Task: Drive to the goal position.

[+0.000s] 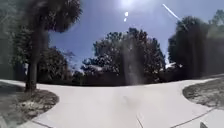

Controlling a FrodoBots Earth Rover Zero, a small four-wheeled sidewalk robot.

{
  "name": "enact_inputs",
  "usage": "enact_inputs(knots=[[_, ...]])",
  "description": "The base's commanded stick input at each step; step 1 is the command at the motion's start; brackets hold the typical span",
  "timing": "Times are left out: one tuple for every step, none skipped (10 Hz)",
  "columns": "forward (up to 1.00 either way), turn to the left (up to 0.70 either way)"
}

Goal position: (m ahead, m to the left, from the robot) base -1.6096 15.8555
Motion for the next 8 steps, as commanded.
enact_inputs(knots=[[0.45, 0.00], [0.45, 0.00], [0.45, 0.00], [0.45, 0.00], [0.45, 0.00], [0.45, 0.00], [0.45, 0.07], [0.45, 0.27]])
